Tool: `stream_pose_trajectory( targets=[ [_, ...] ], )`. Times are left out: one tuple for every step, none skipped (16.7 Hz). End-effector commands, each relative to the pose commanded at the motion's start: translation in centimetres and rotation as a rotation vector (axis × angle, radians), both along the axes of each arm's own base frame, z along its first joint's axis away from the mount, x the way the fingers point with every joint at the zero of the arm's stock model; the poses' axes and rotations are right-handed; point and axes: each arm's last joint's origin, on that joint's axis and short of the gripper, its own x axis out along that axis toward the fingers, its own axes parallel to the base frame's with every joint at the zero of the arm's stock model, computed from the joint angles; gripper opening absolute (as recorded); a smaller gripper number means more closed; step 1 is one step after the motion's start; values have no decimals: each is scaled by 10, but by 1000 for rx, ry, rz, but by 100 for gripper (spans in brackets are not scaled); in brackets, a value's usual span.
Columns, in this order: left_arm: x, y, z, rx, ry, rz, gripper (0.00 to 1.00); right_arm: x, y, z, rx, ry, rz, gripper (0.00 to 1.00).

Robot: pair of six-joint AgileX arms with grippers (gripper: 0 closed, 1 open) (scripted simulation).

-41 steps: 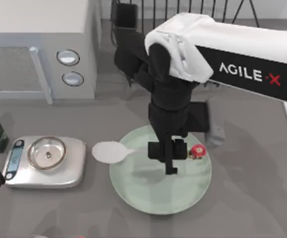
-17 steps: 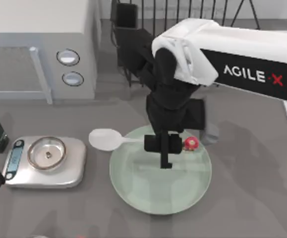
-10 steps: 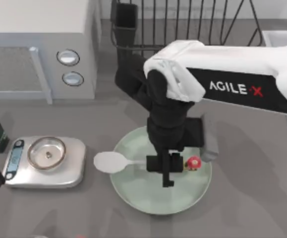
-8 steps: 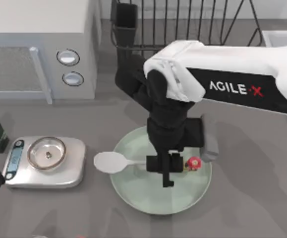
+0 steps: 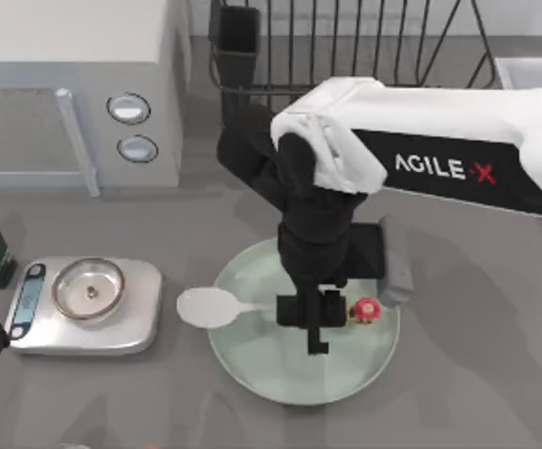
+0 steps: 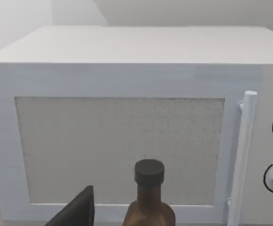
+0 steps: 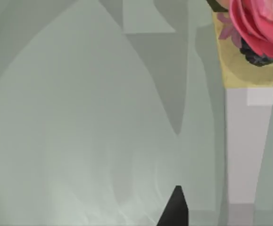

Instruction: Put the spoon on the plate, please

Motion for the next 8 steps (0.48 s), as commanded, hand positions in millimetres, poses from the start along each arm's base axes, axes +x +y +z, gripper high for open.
stream_pose_trajectory(
  targets=[
    [0, 0, 0, 0, 0, 0, 100, 0, 0, 0, 0, 0, 0, 53],
    [0, 0, 0, 0, 0, 0, 100, 0, 0, 0, 0, 0, 0, 60],
    [0, 0, 0, 0, 0, 0, 100, 0, 0, 0, 0, 0, 0, 68],
    [0, 0, 0, 0, 0, 0, 100, 0, 0, 0, 0, 0, 0, 75],
    [0, 0, 0, 0, 0, 0, 100, 0, 0, 0, 0, 0, 0, 83],
    [0, 0, 0, 0, 0, 0, 100, 0, 0, 0, 0, 0, 0, 90],
    [0, 0, 0, 0, 0, 0, 100, 0, 0, 0, 0, 0, 0, 98],
    [0, 0, 0, 0, 0, 0, 100, 0, 0, 0, 0, 0, 0, 100]
  ],
)
